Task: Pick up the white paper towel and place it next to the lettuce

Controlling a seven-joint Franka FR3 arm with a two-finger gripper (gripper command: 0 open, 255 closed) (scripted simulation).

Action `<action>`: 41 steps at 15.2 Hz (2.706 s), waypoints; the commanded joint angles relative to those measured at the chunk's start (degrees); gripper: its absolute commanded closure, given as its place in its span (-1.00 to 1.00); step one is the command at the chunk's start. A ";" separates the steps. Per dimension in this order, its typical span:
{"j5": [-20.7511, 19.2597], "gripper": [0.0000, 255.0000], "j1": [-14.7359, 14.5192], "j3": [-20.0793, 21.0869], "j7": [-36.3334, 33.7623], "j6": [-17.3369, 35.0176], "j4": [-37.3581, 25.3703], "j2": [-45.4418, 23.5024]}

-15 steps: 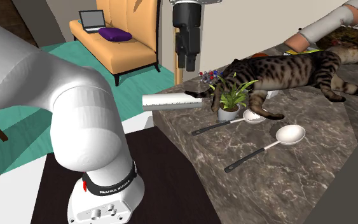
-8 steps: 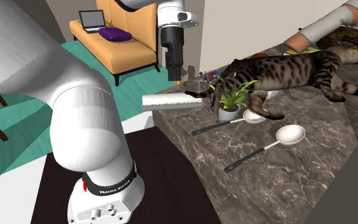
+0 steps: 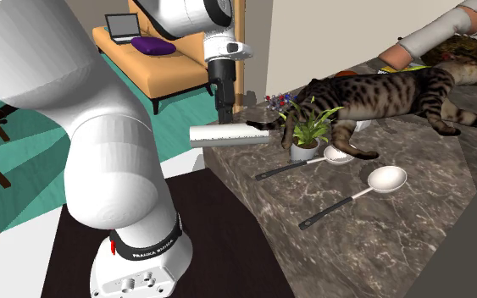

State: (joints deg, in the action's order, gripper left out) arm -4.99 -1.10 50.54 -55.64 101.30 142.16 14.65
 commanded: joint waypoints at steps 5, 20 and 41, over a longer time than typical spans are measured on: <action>-0.16 -1.00 0.06 -0.06 -0.17 2.68 2.68 0.00; -0.23 1.00 0.11 -0.03 -0.23 2.69 2.61 -0.11; 3.02 1.00 -2.77 -6.05 8.78 -13.11 -5.39 11.11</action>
State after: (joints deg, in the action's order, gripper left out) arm -1.92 -3.87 44.71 -47.16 88.94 137.34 25.52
